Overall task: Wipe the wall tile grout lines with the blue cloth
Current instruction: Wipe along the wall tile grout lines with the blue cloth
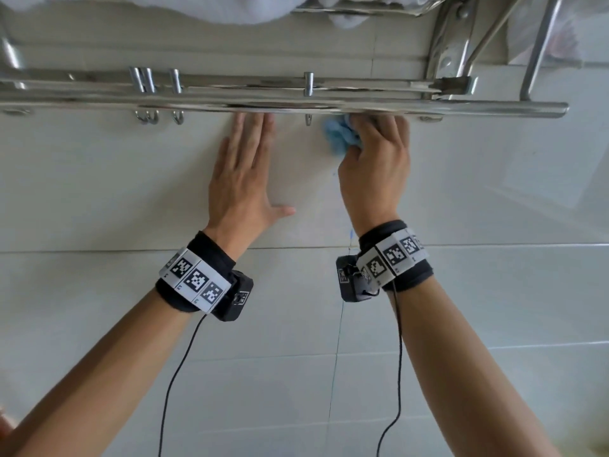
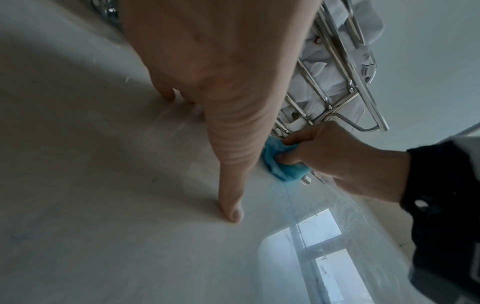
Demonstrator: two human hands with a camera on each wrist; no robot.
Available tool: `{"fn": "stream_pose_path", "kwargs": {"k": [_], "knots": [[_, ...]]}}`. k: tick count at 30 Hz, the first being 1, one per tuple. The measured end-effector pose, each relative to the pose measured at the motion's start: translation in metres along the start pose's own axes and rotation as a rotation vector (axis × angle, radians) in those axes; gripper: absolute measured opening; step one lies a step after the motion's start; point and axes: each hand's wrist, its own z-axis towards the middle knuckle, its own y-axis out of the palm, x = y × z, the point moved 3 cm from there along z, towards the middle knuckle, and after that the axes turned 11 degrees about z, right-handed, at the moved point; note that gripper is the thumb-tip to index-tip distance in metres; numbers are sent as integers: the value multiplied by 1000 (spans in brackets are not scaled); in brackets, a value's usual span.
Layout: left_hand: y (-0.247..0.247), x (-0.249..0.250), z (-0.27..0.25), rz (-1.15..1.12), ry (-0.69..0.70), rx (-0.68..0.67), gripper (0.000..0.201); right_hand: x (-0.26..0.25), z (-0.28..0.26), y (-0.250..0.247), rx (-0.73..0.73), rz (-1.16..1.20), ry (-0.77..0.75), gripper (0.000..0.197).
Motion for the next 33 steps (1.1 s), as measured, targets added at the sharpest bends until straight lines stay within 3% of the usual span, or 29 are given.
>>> {"fn": "stream_pose_path", "kwargs": {"k": [3, 5, 10, 12, 15, 16, 19, 21, 23, 27, 28, 31, 33], "knots": [[1, 5, -1, -17, -19, -1, 155, -6, -9, 5, -164, -12, -214, 22], [1, 7, -1, -28, -26, 2, 155, 3, -9, -2, -256, -75, -301, 24], [-2, 10, -3, -44, -23, 20, 153, 28, 11, -25, 24, -53, -31, 39], [-2, 14, -2, -52, -23, 22, 154, 19, 2, -18, -35, -49, -80, 35], [-2, 19, -2, -58, -29, 16, 155, 20, -13, -19, -240, -90, -266, 29], [-1, 20, -2, -62, -32, 16, 156, 27, -11, -25, -241, -105, -255, 30], [-1, 20, -2, -72, -30, 16, 156, 48, 3, -42, -30, -103, -2, 33], [-1, 21, -2, -76, -36, 18, 156, 48, 1, -39, 33, -102, 72, 31], [0, 24, -2, -75, -34, 12, 156, 36, -10, -29, -28, -89, 7, 36], [2, 27, -2, -78, -50, 9, 157, 31, -29, -31, -320, -126, -261, 35], [2, 27, -2, -81, -51, 8, 157, 37, -23, -36, -301, -134, -226, 37], [1, 27, -2, -78, -45, -1, 158, 54, 4, -50, -54, -131, 35, 39], [1, 27, -1, -74, -47, -4, 159, 49, 3, -43, -5, -134, 83, 37]]}}
